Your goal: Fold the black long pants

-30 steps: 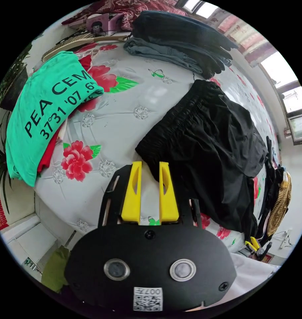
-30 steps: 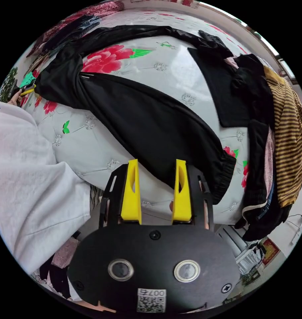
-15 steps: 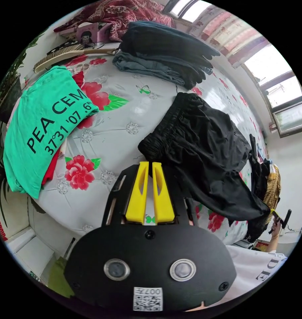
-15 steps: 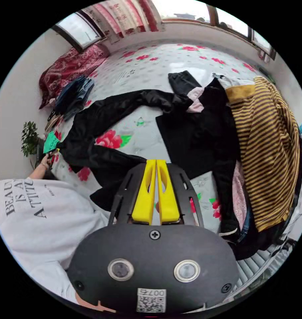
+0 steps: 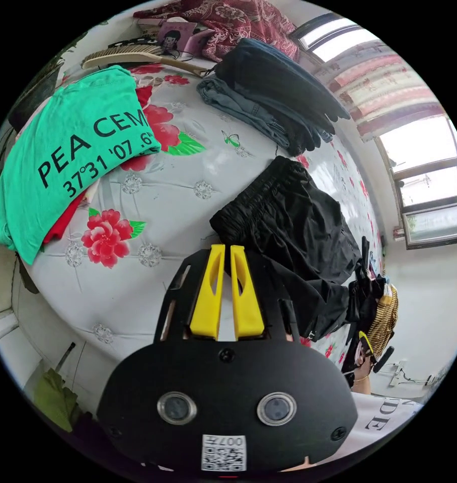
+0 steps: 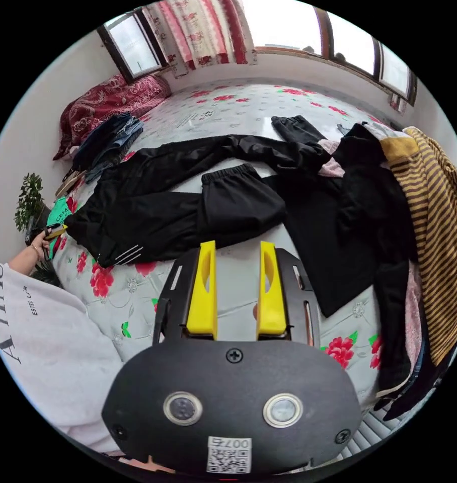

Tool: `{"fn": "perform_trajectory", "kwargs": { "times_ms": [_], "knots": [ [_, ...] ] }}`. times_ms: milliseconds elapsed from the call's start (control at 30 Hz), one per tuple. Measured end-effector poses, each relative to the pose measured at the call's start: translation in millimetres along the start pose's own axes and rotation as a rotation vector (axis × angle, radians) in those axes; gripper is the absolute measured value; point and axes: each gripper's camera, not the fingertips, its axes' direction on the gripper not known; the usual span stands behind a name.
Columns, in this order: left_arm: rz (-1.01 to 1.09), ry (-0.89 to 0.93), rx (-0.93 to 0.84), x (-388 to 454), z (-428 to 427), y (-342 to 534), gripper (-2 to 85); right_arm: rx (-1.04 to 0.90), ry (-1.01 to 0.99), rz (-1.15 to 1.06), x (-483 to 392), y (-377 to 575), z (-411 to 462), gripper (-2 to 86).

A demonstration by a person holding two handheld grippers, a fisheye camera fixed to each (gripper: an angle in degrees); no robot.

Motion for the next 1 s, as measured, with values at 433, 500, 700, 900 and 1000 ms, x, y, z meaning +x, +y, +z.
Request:
{"fn": "perform_trajectory", "kwargs": {
  "times_ms": [433, 500, 700, 900, 1000],
  "knots": [
    [0.08, 0.085, 0.015, 22, -55, -15, -0.8, 0.093, -0.024, 0.163, 28, -59, -9, 0.5],
    [0.102, 0.118, 0.01, 19, -74, -15, -0.8, 0.205, 0.022, 0.265, 61, -23, -74, 0.1],
    [0.193, 0.087, -0.193, 10, -68, -1, -0.8, 0.225, -0.099, 0.534, 145, 137, -152, -0.2],
    [0.165, -0.023, -0.412, -12, 16, 18, -0.7, -0.142, -0.145, 0.828, 177, 242, -53, -0.3],
    [0.166, 0.009, -0.394, -9, 14, 13, -0.7, -0.121, -0.194, 0.865, 184, 242, -50, -0.3]
  ]
}}
